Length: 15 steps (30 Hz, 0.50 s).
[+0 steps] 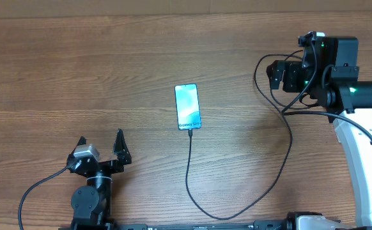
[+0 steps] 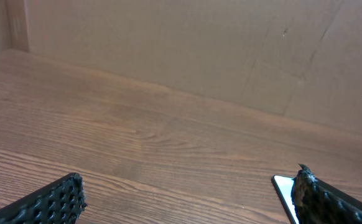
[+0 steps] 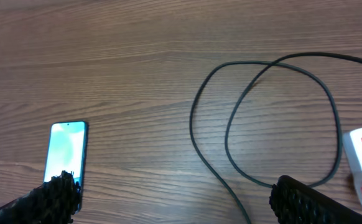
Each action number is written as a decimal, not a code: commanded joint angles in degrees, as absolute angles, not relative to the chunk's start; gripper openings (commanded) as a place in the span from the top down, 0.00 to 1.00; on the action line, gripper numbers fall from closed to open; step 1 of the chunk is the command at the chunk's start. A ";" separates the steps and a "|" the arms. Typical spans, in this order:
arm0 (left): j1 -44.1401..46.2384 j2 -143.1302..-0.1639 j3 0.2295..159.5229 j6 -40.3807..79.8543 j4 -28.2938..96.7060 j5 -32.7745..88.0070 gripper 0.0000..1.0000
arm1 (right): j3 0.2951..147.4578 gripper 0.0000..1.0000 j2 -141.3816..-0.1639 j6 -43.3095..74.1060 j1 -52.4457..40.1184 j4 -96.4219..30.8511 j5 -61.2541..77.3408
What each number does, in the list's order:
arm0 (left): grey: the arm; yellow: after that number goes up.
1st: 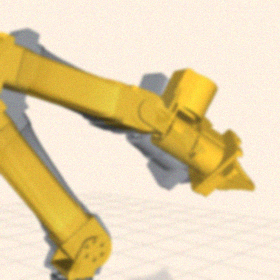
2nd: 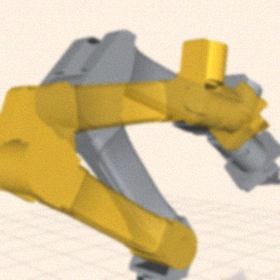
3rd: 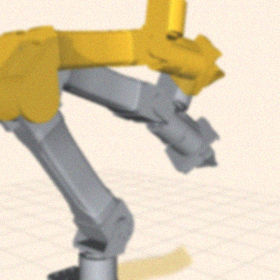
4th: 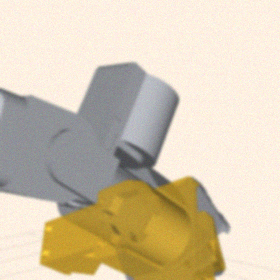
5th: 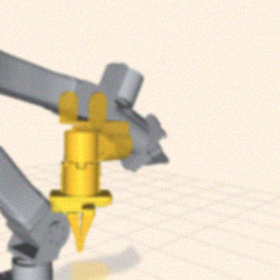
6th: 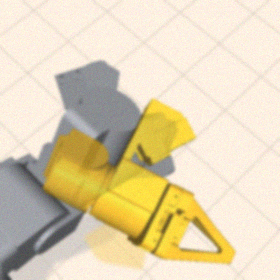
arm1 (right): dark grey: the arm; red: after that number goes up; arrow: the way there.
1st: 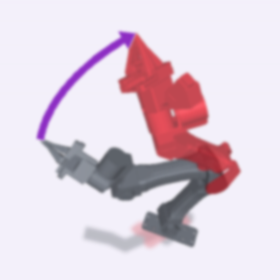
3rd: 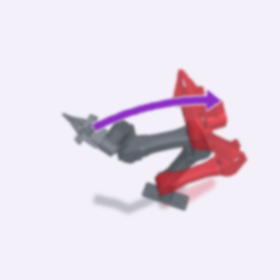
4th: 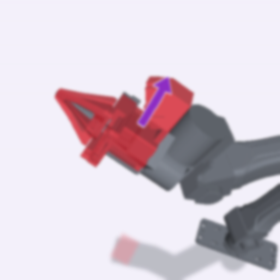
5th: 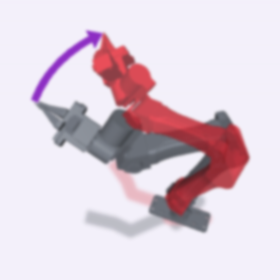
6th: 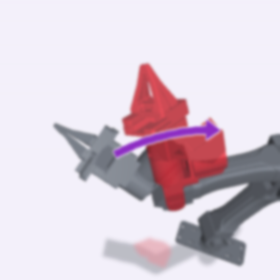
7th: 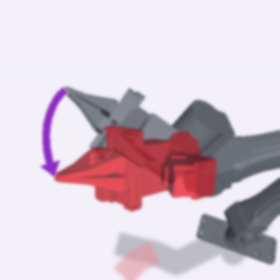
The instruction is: Plug charger to phone and switch on socket
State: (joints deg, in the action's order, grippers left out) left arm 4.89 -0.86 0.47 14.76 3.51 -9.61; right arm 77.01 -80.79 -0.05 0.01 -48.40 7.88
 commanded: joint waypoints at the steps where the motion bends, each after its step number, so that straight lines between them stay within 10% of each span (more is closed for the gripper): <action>1: 4.89 -0.25 0.27 13.72 3.60 -9.39 0.00 | 77.14 0.00 -80.14 -0.49 0.05 -48.51 5.85; 15: 4.89 -0.25 0.27 13.72 3.60 -9.41 0.00 | 72.12 0.00 -80.20 -2.02 0.05 -54.04 6.09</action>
State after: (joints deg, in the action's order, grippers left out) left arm 4.89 -0.86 0.47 14.76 3.51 -9.61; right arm 75.22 -80.75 -0.54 0.01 -54.68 6.44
